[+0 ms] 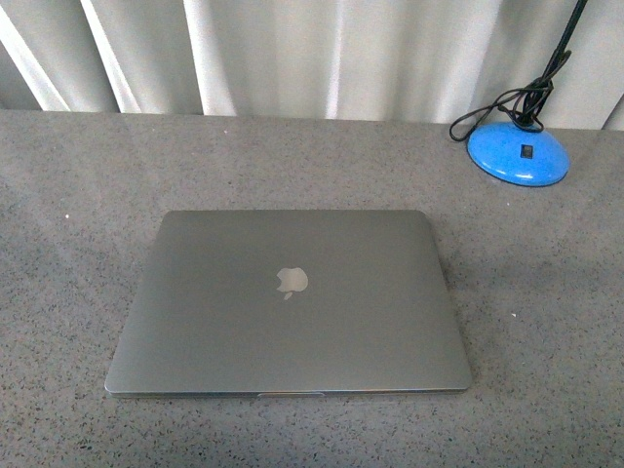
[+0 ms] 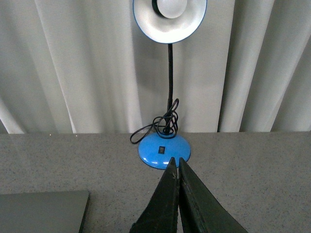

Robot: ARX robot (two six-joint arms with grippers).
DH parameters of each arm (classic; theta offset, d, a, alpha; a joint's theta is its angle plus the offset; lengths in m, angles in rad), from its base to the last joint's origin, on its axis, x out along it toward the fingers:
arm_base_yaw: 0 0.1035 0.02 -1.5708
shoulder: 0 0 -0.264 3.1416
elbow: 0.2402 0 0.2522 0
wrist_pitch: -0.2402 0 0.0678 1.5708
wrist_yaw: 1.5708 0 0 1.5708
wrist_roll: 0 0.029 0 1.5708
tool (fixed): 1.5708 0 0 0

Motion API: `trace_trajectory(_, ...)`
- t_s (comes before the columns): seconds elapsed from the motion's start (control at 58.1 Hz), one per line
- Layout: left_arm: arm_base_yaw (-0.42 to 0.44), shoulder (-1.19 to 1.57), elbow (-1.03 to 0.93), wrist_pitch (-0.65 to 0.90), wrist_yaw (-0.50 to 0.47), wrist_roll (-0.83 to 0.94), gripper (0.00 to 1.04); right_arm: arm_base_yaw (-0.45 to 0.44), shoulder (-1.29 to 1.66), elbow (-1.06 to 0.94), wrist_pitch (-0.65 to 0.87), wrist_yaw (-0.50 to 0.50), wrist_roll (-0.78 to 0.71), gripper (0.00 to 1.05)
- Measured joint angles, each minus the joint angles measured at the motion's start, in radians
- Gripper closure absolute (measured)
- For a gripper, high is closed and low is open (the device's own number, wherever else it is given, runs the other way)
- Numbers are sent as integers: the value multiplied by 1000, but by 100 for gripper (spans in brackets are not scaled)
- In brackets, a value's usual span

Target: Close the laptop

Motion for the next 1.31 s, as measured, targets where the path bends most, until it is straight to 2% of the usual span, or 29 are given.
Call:
trace_trajectory(0.757, 0, -468, -6, -429, 0, 0, 101, 0, -475, -8, -431, -2, 0, 104)
trace_trajectory(1.308, 0, -631, -6, -591, 0, 0, 101, 0, -642, -8, -596, -2, 0, 104)
